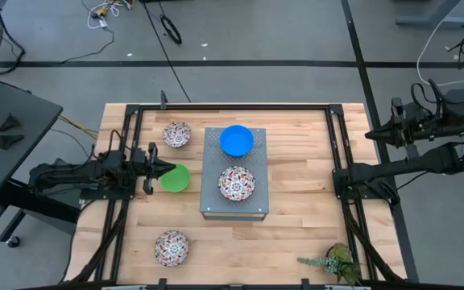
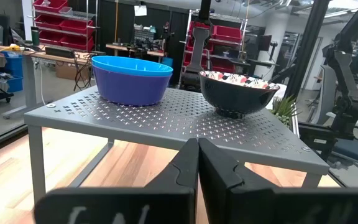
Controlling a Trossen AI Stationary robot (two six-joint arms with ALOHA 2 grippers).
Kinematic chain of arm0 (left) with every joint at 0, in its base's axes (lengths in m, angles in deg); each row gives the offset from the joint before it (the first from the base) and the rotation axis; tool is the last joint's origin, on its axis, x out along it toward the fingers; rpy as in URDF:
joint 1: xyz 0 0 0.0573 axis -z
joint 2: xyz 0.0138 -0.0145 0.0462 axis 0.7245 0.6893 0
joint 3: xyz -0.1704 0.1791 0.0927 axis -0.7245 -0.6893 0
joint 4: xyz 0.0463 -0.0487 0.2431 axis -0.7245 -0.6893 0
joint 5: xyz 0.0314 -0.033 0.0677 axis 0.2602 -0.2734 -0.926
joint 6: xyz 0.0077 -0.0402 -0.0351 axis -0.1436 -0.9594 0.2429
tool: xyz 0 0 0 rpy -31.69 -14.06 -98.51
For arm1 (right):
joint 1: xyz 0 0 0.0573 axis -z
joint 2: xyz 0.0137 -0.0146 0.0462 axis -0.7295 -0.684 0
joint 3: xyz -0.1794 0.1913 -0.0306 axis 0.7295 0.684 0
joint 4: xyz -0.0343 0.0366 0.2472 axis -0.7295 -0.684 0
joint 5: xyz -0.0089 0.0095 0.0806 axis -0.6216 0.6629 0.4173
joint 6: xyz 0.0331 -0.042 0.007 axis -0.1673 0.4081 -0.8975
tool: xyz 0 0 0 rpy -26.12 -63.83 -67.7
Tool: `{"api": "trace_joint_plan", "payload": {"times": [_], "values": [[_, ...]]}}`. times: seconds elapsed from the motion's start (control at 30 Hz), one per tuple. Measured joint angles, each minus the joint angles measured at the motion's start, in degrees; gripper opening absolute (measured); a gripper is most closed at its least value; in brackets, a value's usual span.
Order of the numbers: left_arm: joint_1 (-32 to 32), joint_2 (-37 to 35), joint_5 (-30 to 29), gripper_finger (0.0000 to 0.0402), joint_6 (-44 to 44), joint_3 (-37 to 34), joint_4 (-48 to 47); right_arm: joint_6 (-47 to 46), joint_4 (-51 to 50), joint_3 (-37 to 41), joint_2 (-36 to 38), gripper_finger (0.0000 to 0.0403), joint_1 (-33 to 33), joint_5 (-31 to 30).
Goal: Pick & Place Mini bowls
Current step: Stack the top white patterned bowl on top of the white patterned bowl on the shelf
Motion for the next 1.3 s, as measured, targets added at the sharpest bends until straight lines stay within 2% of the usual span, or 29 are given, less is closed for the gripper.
{"api": "trace_joint_plan", "payload": {"times": [0.7,0.93,1.3], "values": [[-0.05,0.01,-0.69,0.0014,-1.71,-0.01,4.92,0.04,0.19,0.02,0.00,0.0003,0.00,-0.04],[-0.08,-0.01,-4.10,0.0014,-3.38,0.00,9.09,0.07,0.20,0.03,0.02,0.0003,0.00,-0.04],[-0.08,-0.01,-5.11,0.0014,-3.36,0.15,11.54,0.11,0.19,0.02,0.02,0.0003,0.01,-0.04]]}}
